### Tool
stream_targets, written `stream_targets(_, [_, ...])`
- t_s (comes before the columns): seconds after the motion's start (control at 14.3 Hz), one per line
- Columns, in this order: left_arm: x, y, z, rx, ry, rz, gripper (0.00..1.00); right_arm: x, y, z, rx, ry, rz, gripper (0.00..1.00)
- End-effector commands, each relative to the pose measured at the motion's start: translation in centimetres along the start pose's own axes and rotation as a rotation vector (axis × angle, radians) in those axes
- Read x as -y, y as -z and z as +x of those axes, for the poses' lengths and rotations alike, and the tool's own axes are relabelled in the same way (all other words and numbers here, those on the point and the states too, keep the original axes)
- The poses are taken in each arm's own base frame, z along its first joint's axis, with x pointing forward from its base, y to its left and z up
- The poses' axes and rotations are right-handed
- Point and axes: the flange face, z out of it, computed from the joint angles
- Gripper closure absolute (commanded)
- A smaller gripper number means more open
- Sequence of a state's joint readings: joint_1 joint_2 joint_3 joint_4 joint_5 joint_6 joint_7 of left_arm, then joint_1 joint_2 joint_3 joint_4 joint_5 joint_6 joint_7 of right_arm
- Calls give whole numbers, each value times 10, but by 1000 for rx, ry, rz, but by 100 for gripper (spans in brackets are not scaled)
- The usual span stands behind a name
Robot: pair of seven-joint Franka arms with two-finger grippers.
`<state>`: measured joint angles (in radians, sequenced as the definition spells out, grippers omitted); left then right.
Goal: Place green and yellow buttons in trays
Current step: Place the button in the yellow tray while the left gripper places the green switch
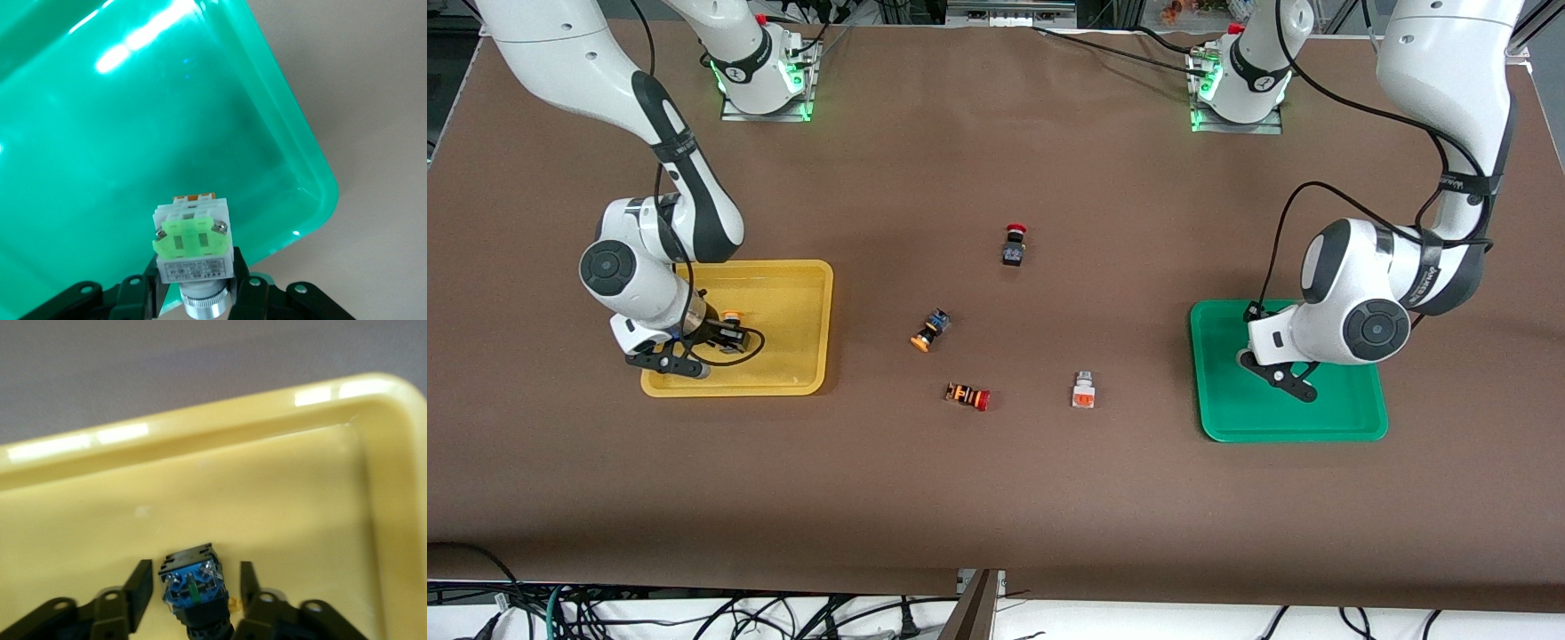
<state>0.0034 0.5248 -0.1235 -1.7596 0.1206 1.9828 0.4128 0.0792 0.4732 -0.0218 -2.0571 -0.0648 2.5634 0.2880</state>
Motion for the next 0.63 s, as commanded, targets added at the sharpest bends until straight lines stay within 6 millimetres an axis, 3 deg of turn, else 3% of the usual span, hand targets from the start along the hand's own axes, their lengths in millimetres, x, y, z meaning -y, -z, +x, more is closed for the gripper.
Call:
stream_targets(0.0, [10, 0, -5, -20, -83, 19, 1, 6, 39, 12, -6, 13, 15, 0])
stream_targets(0.07, [9, 3, -5, -24, -88, 19, 0, 14, 56, 22, 8, 4, 11, 0])
stream_targets(0.21, [-1, 20, -2, -36, -92, 31, 0, 54, 91, 32, 34, -67, 16, 0])
stream_targets(0.42, [-39, 65, 24, -118, -132, 43, 0, 116, 106, 20, 31, -181, 47, 0])
stream_targets(0.56, [-74, 94, 46, -180, -54, 44, 0, 164, 105, 8, 27, -297, 54, 0])
